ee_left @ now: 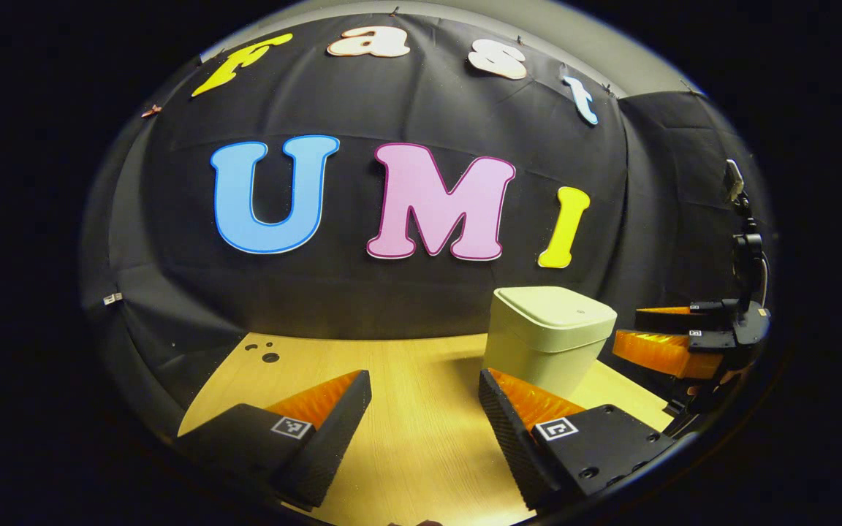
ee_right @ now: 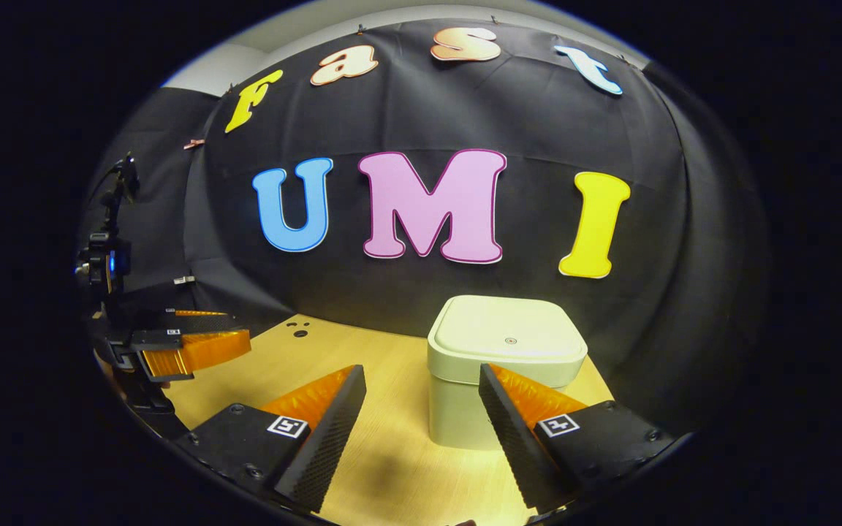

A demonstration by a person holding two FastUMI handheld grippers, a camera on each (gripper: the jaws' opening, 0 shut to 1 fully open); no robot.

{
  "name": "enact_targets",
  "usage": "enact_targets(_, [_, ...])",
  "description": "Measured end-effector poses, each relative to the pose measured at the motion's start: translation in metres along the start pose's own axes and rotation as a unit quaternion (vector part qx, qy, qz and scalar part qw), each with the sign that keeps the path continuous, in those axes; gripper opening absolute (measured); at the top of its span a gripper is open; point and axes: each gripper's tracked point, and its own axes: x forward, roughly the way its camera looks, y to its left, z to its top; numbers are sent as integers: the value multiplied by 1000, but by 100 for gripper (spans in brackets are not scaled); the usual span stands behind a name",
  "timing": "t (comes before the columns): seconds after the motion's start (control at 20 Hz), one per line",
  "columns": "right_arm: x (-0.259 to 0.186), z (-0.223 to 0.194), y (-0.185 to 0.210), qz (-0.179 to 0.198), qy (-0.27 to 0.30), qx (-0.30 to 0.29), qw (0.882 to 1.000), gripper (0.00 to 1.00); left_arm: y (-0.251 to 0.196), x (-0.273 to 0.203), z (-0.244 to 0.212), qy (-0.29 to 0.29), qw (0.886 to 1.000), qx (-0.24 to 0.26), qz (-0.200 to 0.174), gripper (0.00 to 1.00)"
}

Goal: Press the lid of the desktop garbage bin to open it, pick up the crumpled paper on the desktop and throw it into the bin, then pick up the pop can on the desktop and drop it into the bin, and finally close the garbage bin lid.

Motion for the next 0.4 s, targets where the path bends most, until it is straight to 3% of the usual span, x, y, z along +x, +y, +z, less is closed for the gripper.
enact_targets(0.4, [1, -3, 2, 8, -2, 9, 1000, 98, -4, 6, -1, 2, 1000, -1, 14, 95])
